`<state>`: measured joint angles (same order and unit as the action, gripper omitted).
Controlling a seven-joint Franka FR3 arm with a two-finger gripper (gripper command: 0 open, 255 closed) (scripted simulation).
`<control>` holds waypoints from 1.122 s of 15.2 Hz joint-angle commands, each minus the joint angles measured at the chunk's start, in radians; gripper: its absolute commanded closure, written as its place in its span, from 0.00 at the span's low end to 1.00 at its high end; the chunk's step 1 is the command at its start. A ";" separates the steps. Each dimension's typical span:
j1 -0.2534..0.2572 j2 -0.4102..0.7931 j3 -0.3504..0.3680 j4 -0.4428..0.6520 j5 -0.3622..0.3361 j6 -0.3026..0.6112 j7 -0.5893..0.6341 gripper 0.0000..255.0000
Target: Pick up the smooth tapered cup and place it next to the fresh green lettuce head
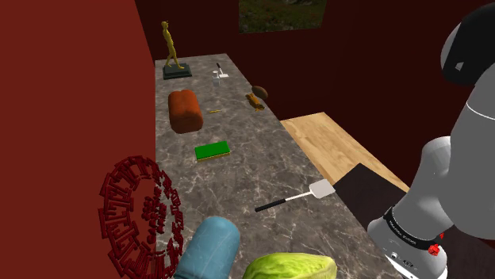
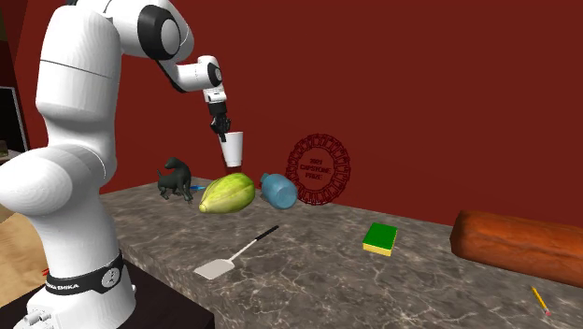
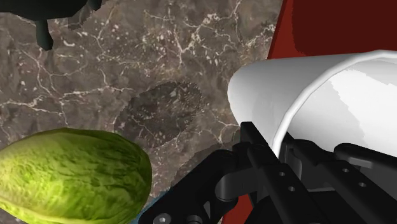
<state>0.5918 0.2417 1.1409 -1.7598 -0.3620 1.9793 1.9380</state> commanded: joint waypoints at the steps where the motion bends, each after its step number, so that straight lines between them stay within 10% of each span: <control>1: 0.000 0.005 -0.004 -0.023 -0.008 0.025 0.007 1.00; 17: 0.055 0.092 -0.074 -0.157 -0.128 0.194 0.099 1.00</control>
<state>0.6427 0.3293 1.0713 -1.9090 -0.4818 2.1636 2.0307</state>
